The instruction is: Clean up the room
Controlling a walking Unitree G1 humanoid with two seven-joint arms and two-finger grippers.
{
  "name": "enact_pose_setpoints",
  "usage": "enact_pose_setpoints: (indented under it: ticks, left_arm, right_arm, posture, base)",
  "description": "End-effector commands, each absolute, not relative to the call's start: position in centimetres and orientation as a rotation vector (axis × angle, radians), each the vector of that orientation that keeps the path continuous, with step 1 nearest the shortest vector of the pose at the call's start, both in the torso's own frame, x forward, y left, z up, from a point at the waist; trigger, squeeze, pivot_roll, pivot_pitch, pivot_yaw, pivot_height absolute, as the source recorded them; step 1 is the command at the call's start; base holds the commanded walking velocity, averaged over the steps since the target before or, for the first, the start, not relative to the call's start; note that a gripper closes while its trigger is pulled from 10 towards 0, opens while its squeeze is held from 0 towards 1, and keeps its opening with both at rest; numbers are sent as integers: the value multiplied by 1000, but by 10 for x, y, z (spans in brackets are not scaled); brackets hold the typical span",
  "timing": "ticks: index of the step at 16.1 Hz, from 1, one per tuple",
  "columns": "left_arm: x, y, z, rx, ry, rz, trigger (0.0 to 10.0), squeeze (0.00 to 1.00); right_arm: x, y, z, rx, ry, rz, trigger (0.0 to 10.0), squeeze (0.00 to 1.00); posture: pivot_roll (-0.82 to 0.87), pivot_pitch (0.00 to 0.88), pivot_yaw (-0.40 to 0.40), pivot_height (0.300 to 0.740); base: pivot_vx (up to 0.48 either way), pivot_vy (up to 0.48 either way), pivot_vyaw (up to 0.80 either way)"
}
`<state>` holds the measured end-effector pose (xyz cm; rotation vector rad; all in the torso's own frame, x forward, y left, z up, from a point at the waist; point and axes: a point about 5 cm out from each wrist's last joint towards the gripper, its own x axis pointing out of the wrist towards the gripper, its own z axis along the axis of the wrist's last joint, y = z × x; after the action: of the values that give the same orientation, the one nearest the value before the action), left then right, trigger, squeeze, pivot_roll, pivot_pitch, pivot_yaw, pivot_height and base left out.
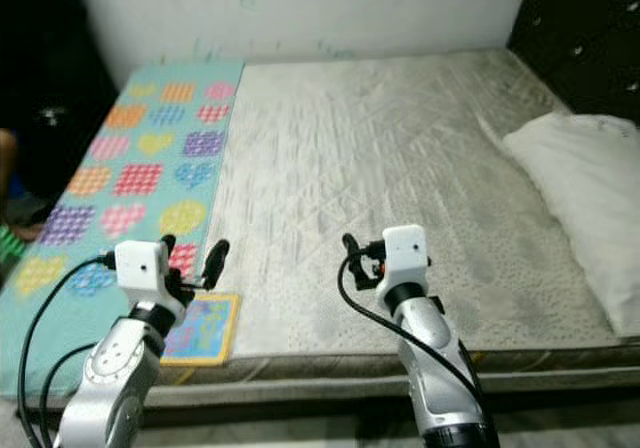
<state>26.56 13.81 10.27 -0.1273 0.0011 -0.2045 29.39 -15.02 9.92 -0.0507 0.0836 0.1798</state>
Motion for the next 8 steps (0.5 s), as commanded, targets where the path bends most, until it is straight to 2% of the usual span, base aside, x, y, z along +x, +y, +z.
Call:
enact_pose_setpoints:
  ticks: [1, 6, 8]
  left_arm:
    - [264, 134, 100, -129, 20, -220, 10000, 0]
    - [266, 135, 98, -167, 43, -184, 10000, 0]
    - [266, 133, 99, -165, 35, -198, 10000, 0]
  right_arm:
    - [293, -154, 101, -66, 72, 175, 10000, 0]
    - [292, -155, 101, -56, 70, 159, 10000, 0]
    - [294, -157, 103, -151, 52, 137, 10000, 0]
  posture:
    - [-148, 61, 58, 740]
    - [-146, 62, 58, 740]
    - [-148, 62, 57, 740]
  base:
    - [0, 0, 0]
    - [0, 0, 0]
    - [0, 424, 0]
